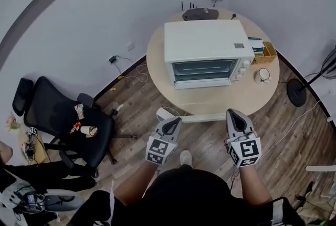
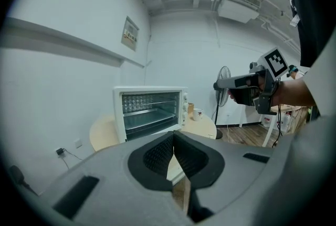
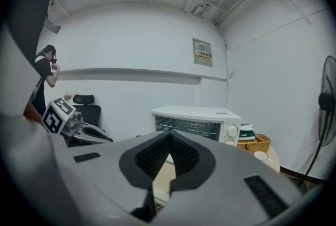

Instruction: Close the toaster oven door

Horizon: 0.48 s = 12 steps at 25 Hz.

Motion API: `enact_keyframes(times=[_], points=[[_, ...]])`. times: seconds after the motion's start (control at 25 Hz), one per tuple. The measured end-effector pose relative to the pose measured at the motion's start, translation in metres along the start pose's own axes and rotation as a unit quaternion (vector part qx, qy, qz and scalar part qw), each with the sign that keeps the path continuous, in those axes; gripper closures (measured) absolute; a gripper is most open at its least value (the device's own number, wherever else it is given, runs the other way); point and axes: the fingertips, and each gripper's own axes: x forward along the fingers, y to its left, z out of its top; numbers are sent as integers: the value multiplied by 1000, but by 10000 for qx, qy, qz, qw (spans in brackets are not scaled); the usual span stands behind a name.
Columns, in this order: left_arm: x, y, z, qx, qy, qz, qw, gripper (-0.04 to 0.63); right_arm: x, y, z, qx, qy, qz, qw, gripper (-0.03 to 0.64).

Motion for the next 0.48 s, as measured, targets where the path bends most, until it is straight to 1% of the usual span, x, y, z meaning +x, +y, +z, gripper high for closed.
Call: enact_keyframes(times=[0.2, 0.48], points=[[12, 21, -2, -97, 32, 41, 9999, 589, 28, -3, 7, -77, -27, 18, 10000, 620], [17, 31, -8, -92, 23, -51, 9999, 589, 45, 0, 12, -88, -32, 2, 10000, 620]])
